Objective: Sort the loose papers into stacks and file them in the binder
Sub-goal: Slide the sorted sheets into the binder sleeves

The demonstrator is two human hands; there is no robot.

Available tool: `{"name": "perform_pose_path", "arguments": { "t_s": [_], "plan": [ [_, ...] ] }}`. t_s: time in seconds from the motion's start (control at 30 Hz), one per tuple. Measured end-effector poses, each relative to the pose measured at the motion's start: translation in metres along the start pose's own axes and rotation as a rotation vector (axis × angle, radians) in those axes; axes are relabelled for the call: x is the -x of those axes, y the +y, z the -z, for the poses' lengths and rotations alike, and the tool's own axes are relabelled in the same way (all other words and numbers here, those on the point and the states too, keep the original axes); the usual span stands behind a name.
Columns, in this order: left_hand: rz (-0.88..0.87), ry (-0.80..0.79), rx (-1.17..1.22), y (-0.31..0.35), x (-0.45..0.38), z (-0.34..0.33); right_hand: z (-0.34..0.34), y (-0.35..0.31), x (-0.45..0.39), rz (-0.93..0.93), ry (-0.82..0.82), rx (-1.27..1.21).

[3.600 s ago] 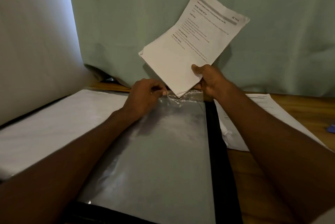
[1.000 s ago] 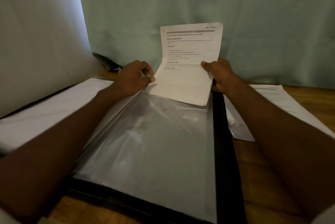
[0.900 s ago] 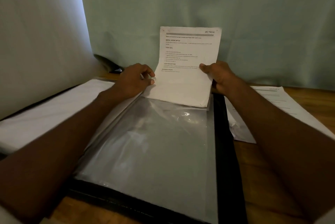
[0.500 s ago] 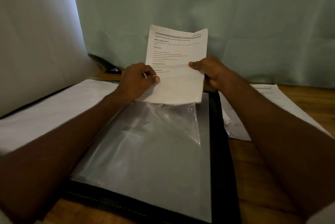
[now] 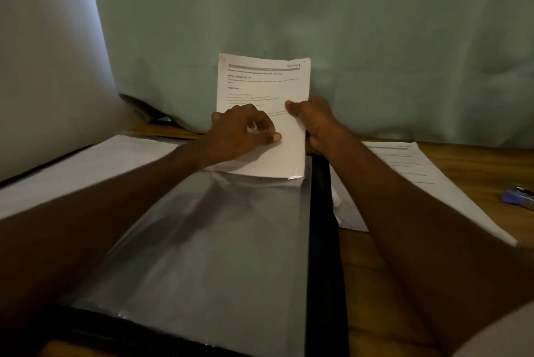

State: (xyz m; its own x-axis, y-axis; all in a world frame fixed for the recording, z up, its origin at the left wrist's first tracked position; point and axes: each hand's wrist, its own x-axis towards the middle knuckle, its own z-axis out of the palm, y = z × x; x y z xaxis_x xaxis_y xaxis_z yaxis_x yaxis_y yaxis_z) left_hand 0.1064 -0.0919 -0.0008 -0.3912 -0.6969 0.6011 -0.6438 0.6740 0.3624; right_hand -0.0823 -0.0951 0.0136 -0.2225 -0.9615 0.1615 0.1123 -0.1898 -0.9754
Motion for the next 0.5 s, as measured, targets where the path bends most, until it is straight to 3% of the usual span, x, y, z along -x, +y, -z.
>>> {"name": "perform_pose_path", "arguments": {
  "t_s": [0.2, 0.37, 0.5],
  "plan": [
    [0.092, -0.023, 0.136, -0.001, -0.031, -0.021, 0.008, 0.006, -0.004, -0.103, 0.087, -0.018],
    [0.089, 0.016, 0.103, -0.013, -0.027, -0.028, 0.018, 0.005, 0.0, -0.263, -0.155, 0.265],
    [0.05, 0.031, 0.185, -0.009, -0.027, -0.027, 0.033, 0.0, -0.004, -0.328, -0.323, 0.29]
  ]
}}
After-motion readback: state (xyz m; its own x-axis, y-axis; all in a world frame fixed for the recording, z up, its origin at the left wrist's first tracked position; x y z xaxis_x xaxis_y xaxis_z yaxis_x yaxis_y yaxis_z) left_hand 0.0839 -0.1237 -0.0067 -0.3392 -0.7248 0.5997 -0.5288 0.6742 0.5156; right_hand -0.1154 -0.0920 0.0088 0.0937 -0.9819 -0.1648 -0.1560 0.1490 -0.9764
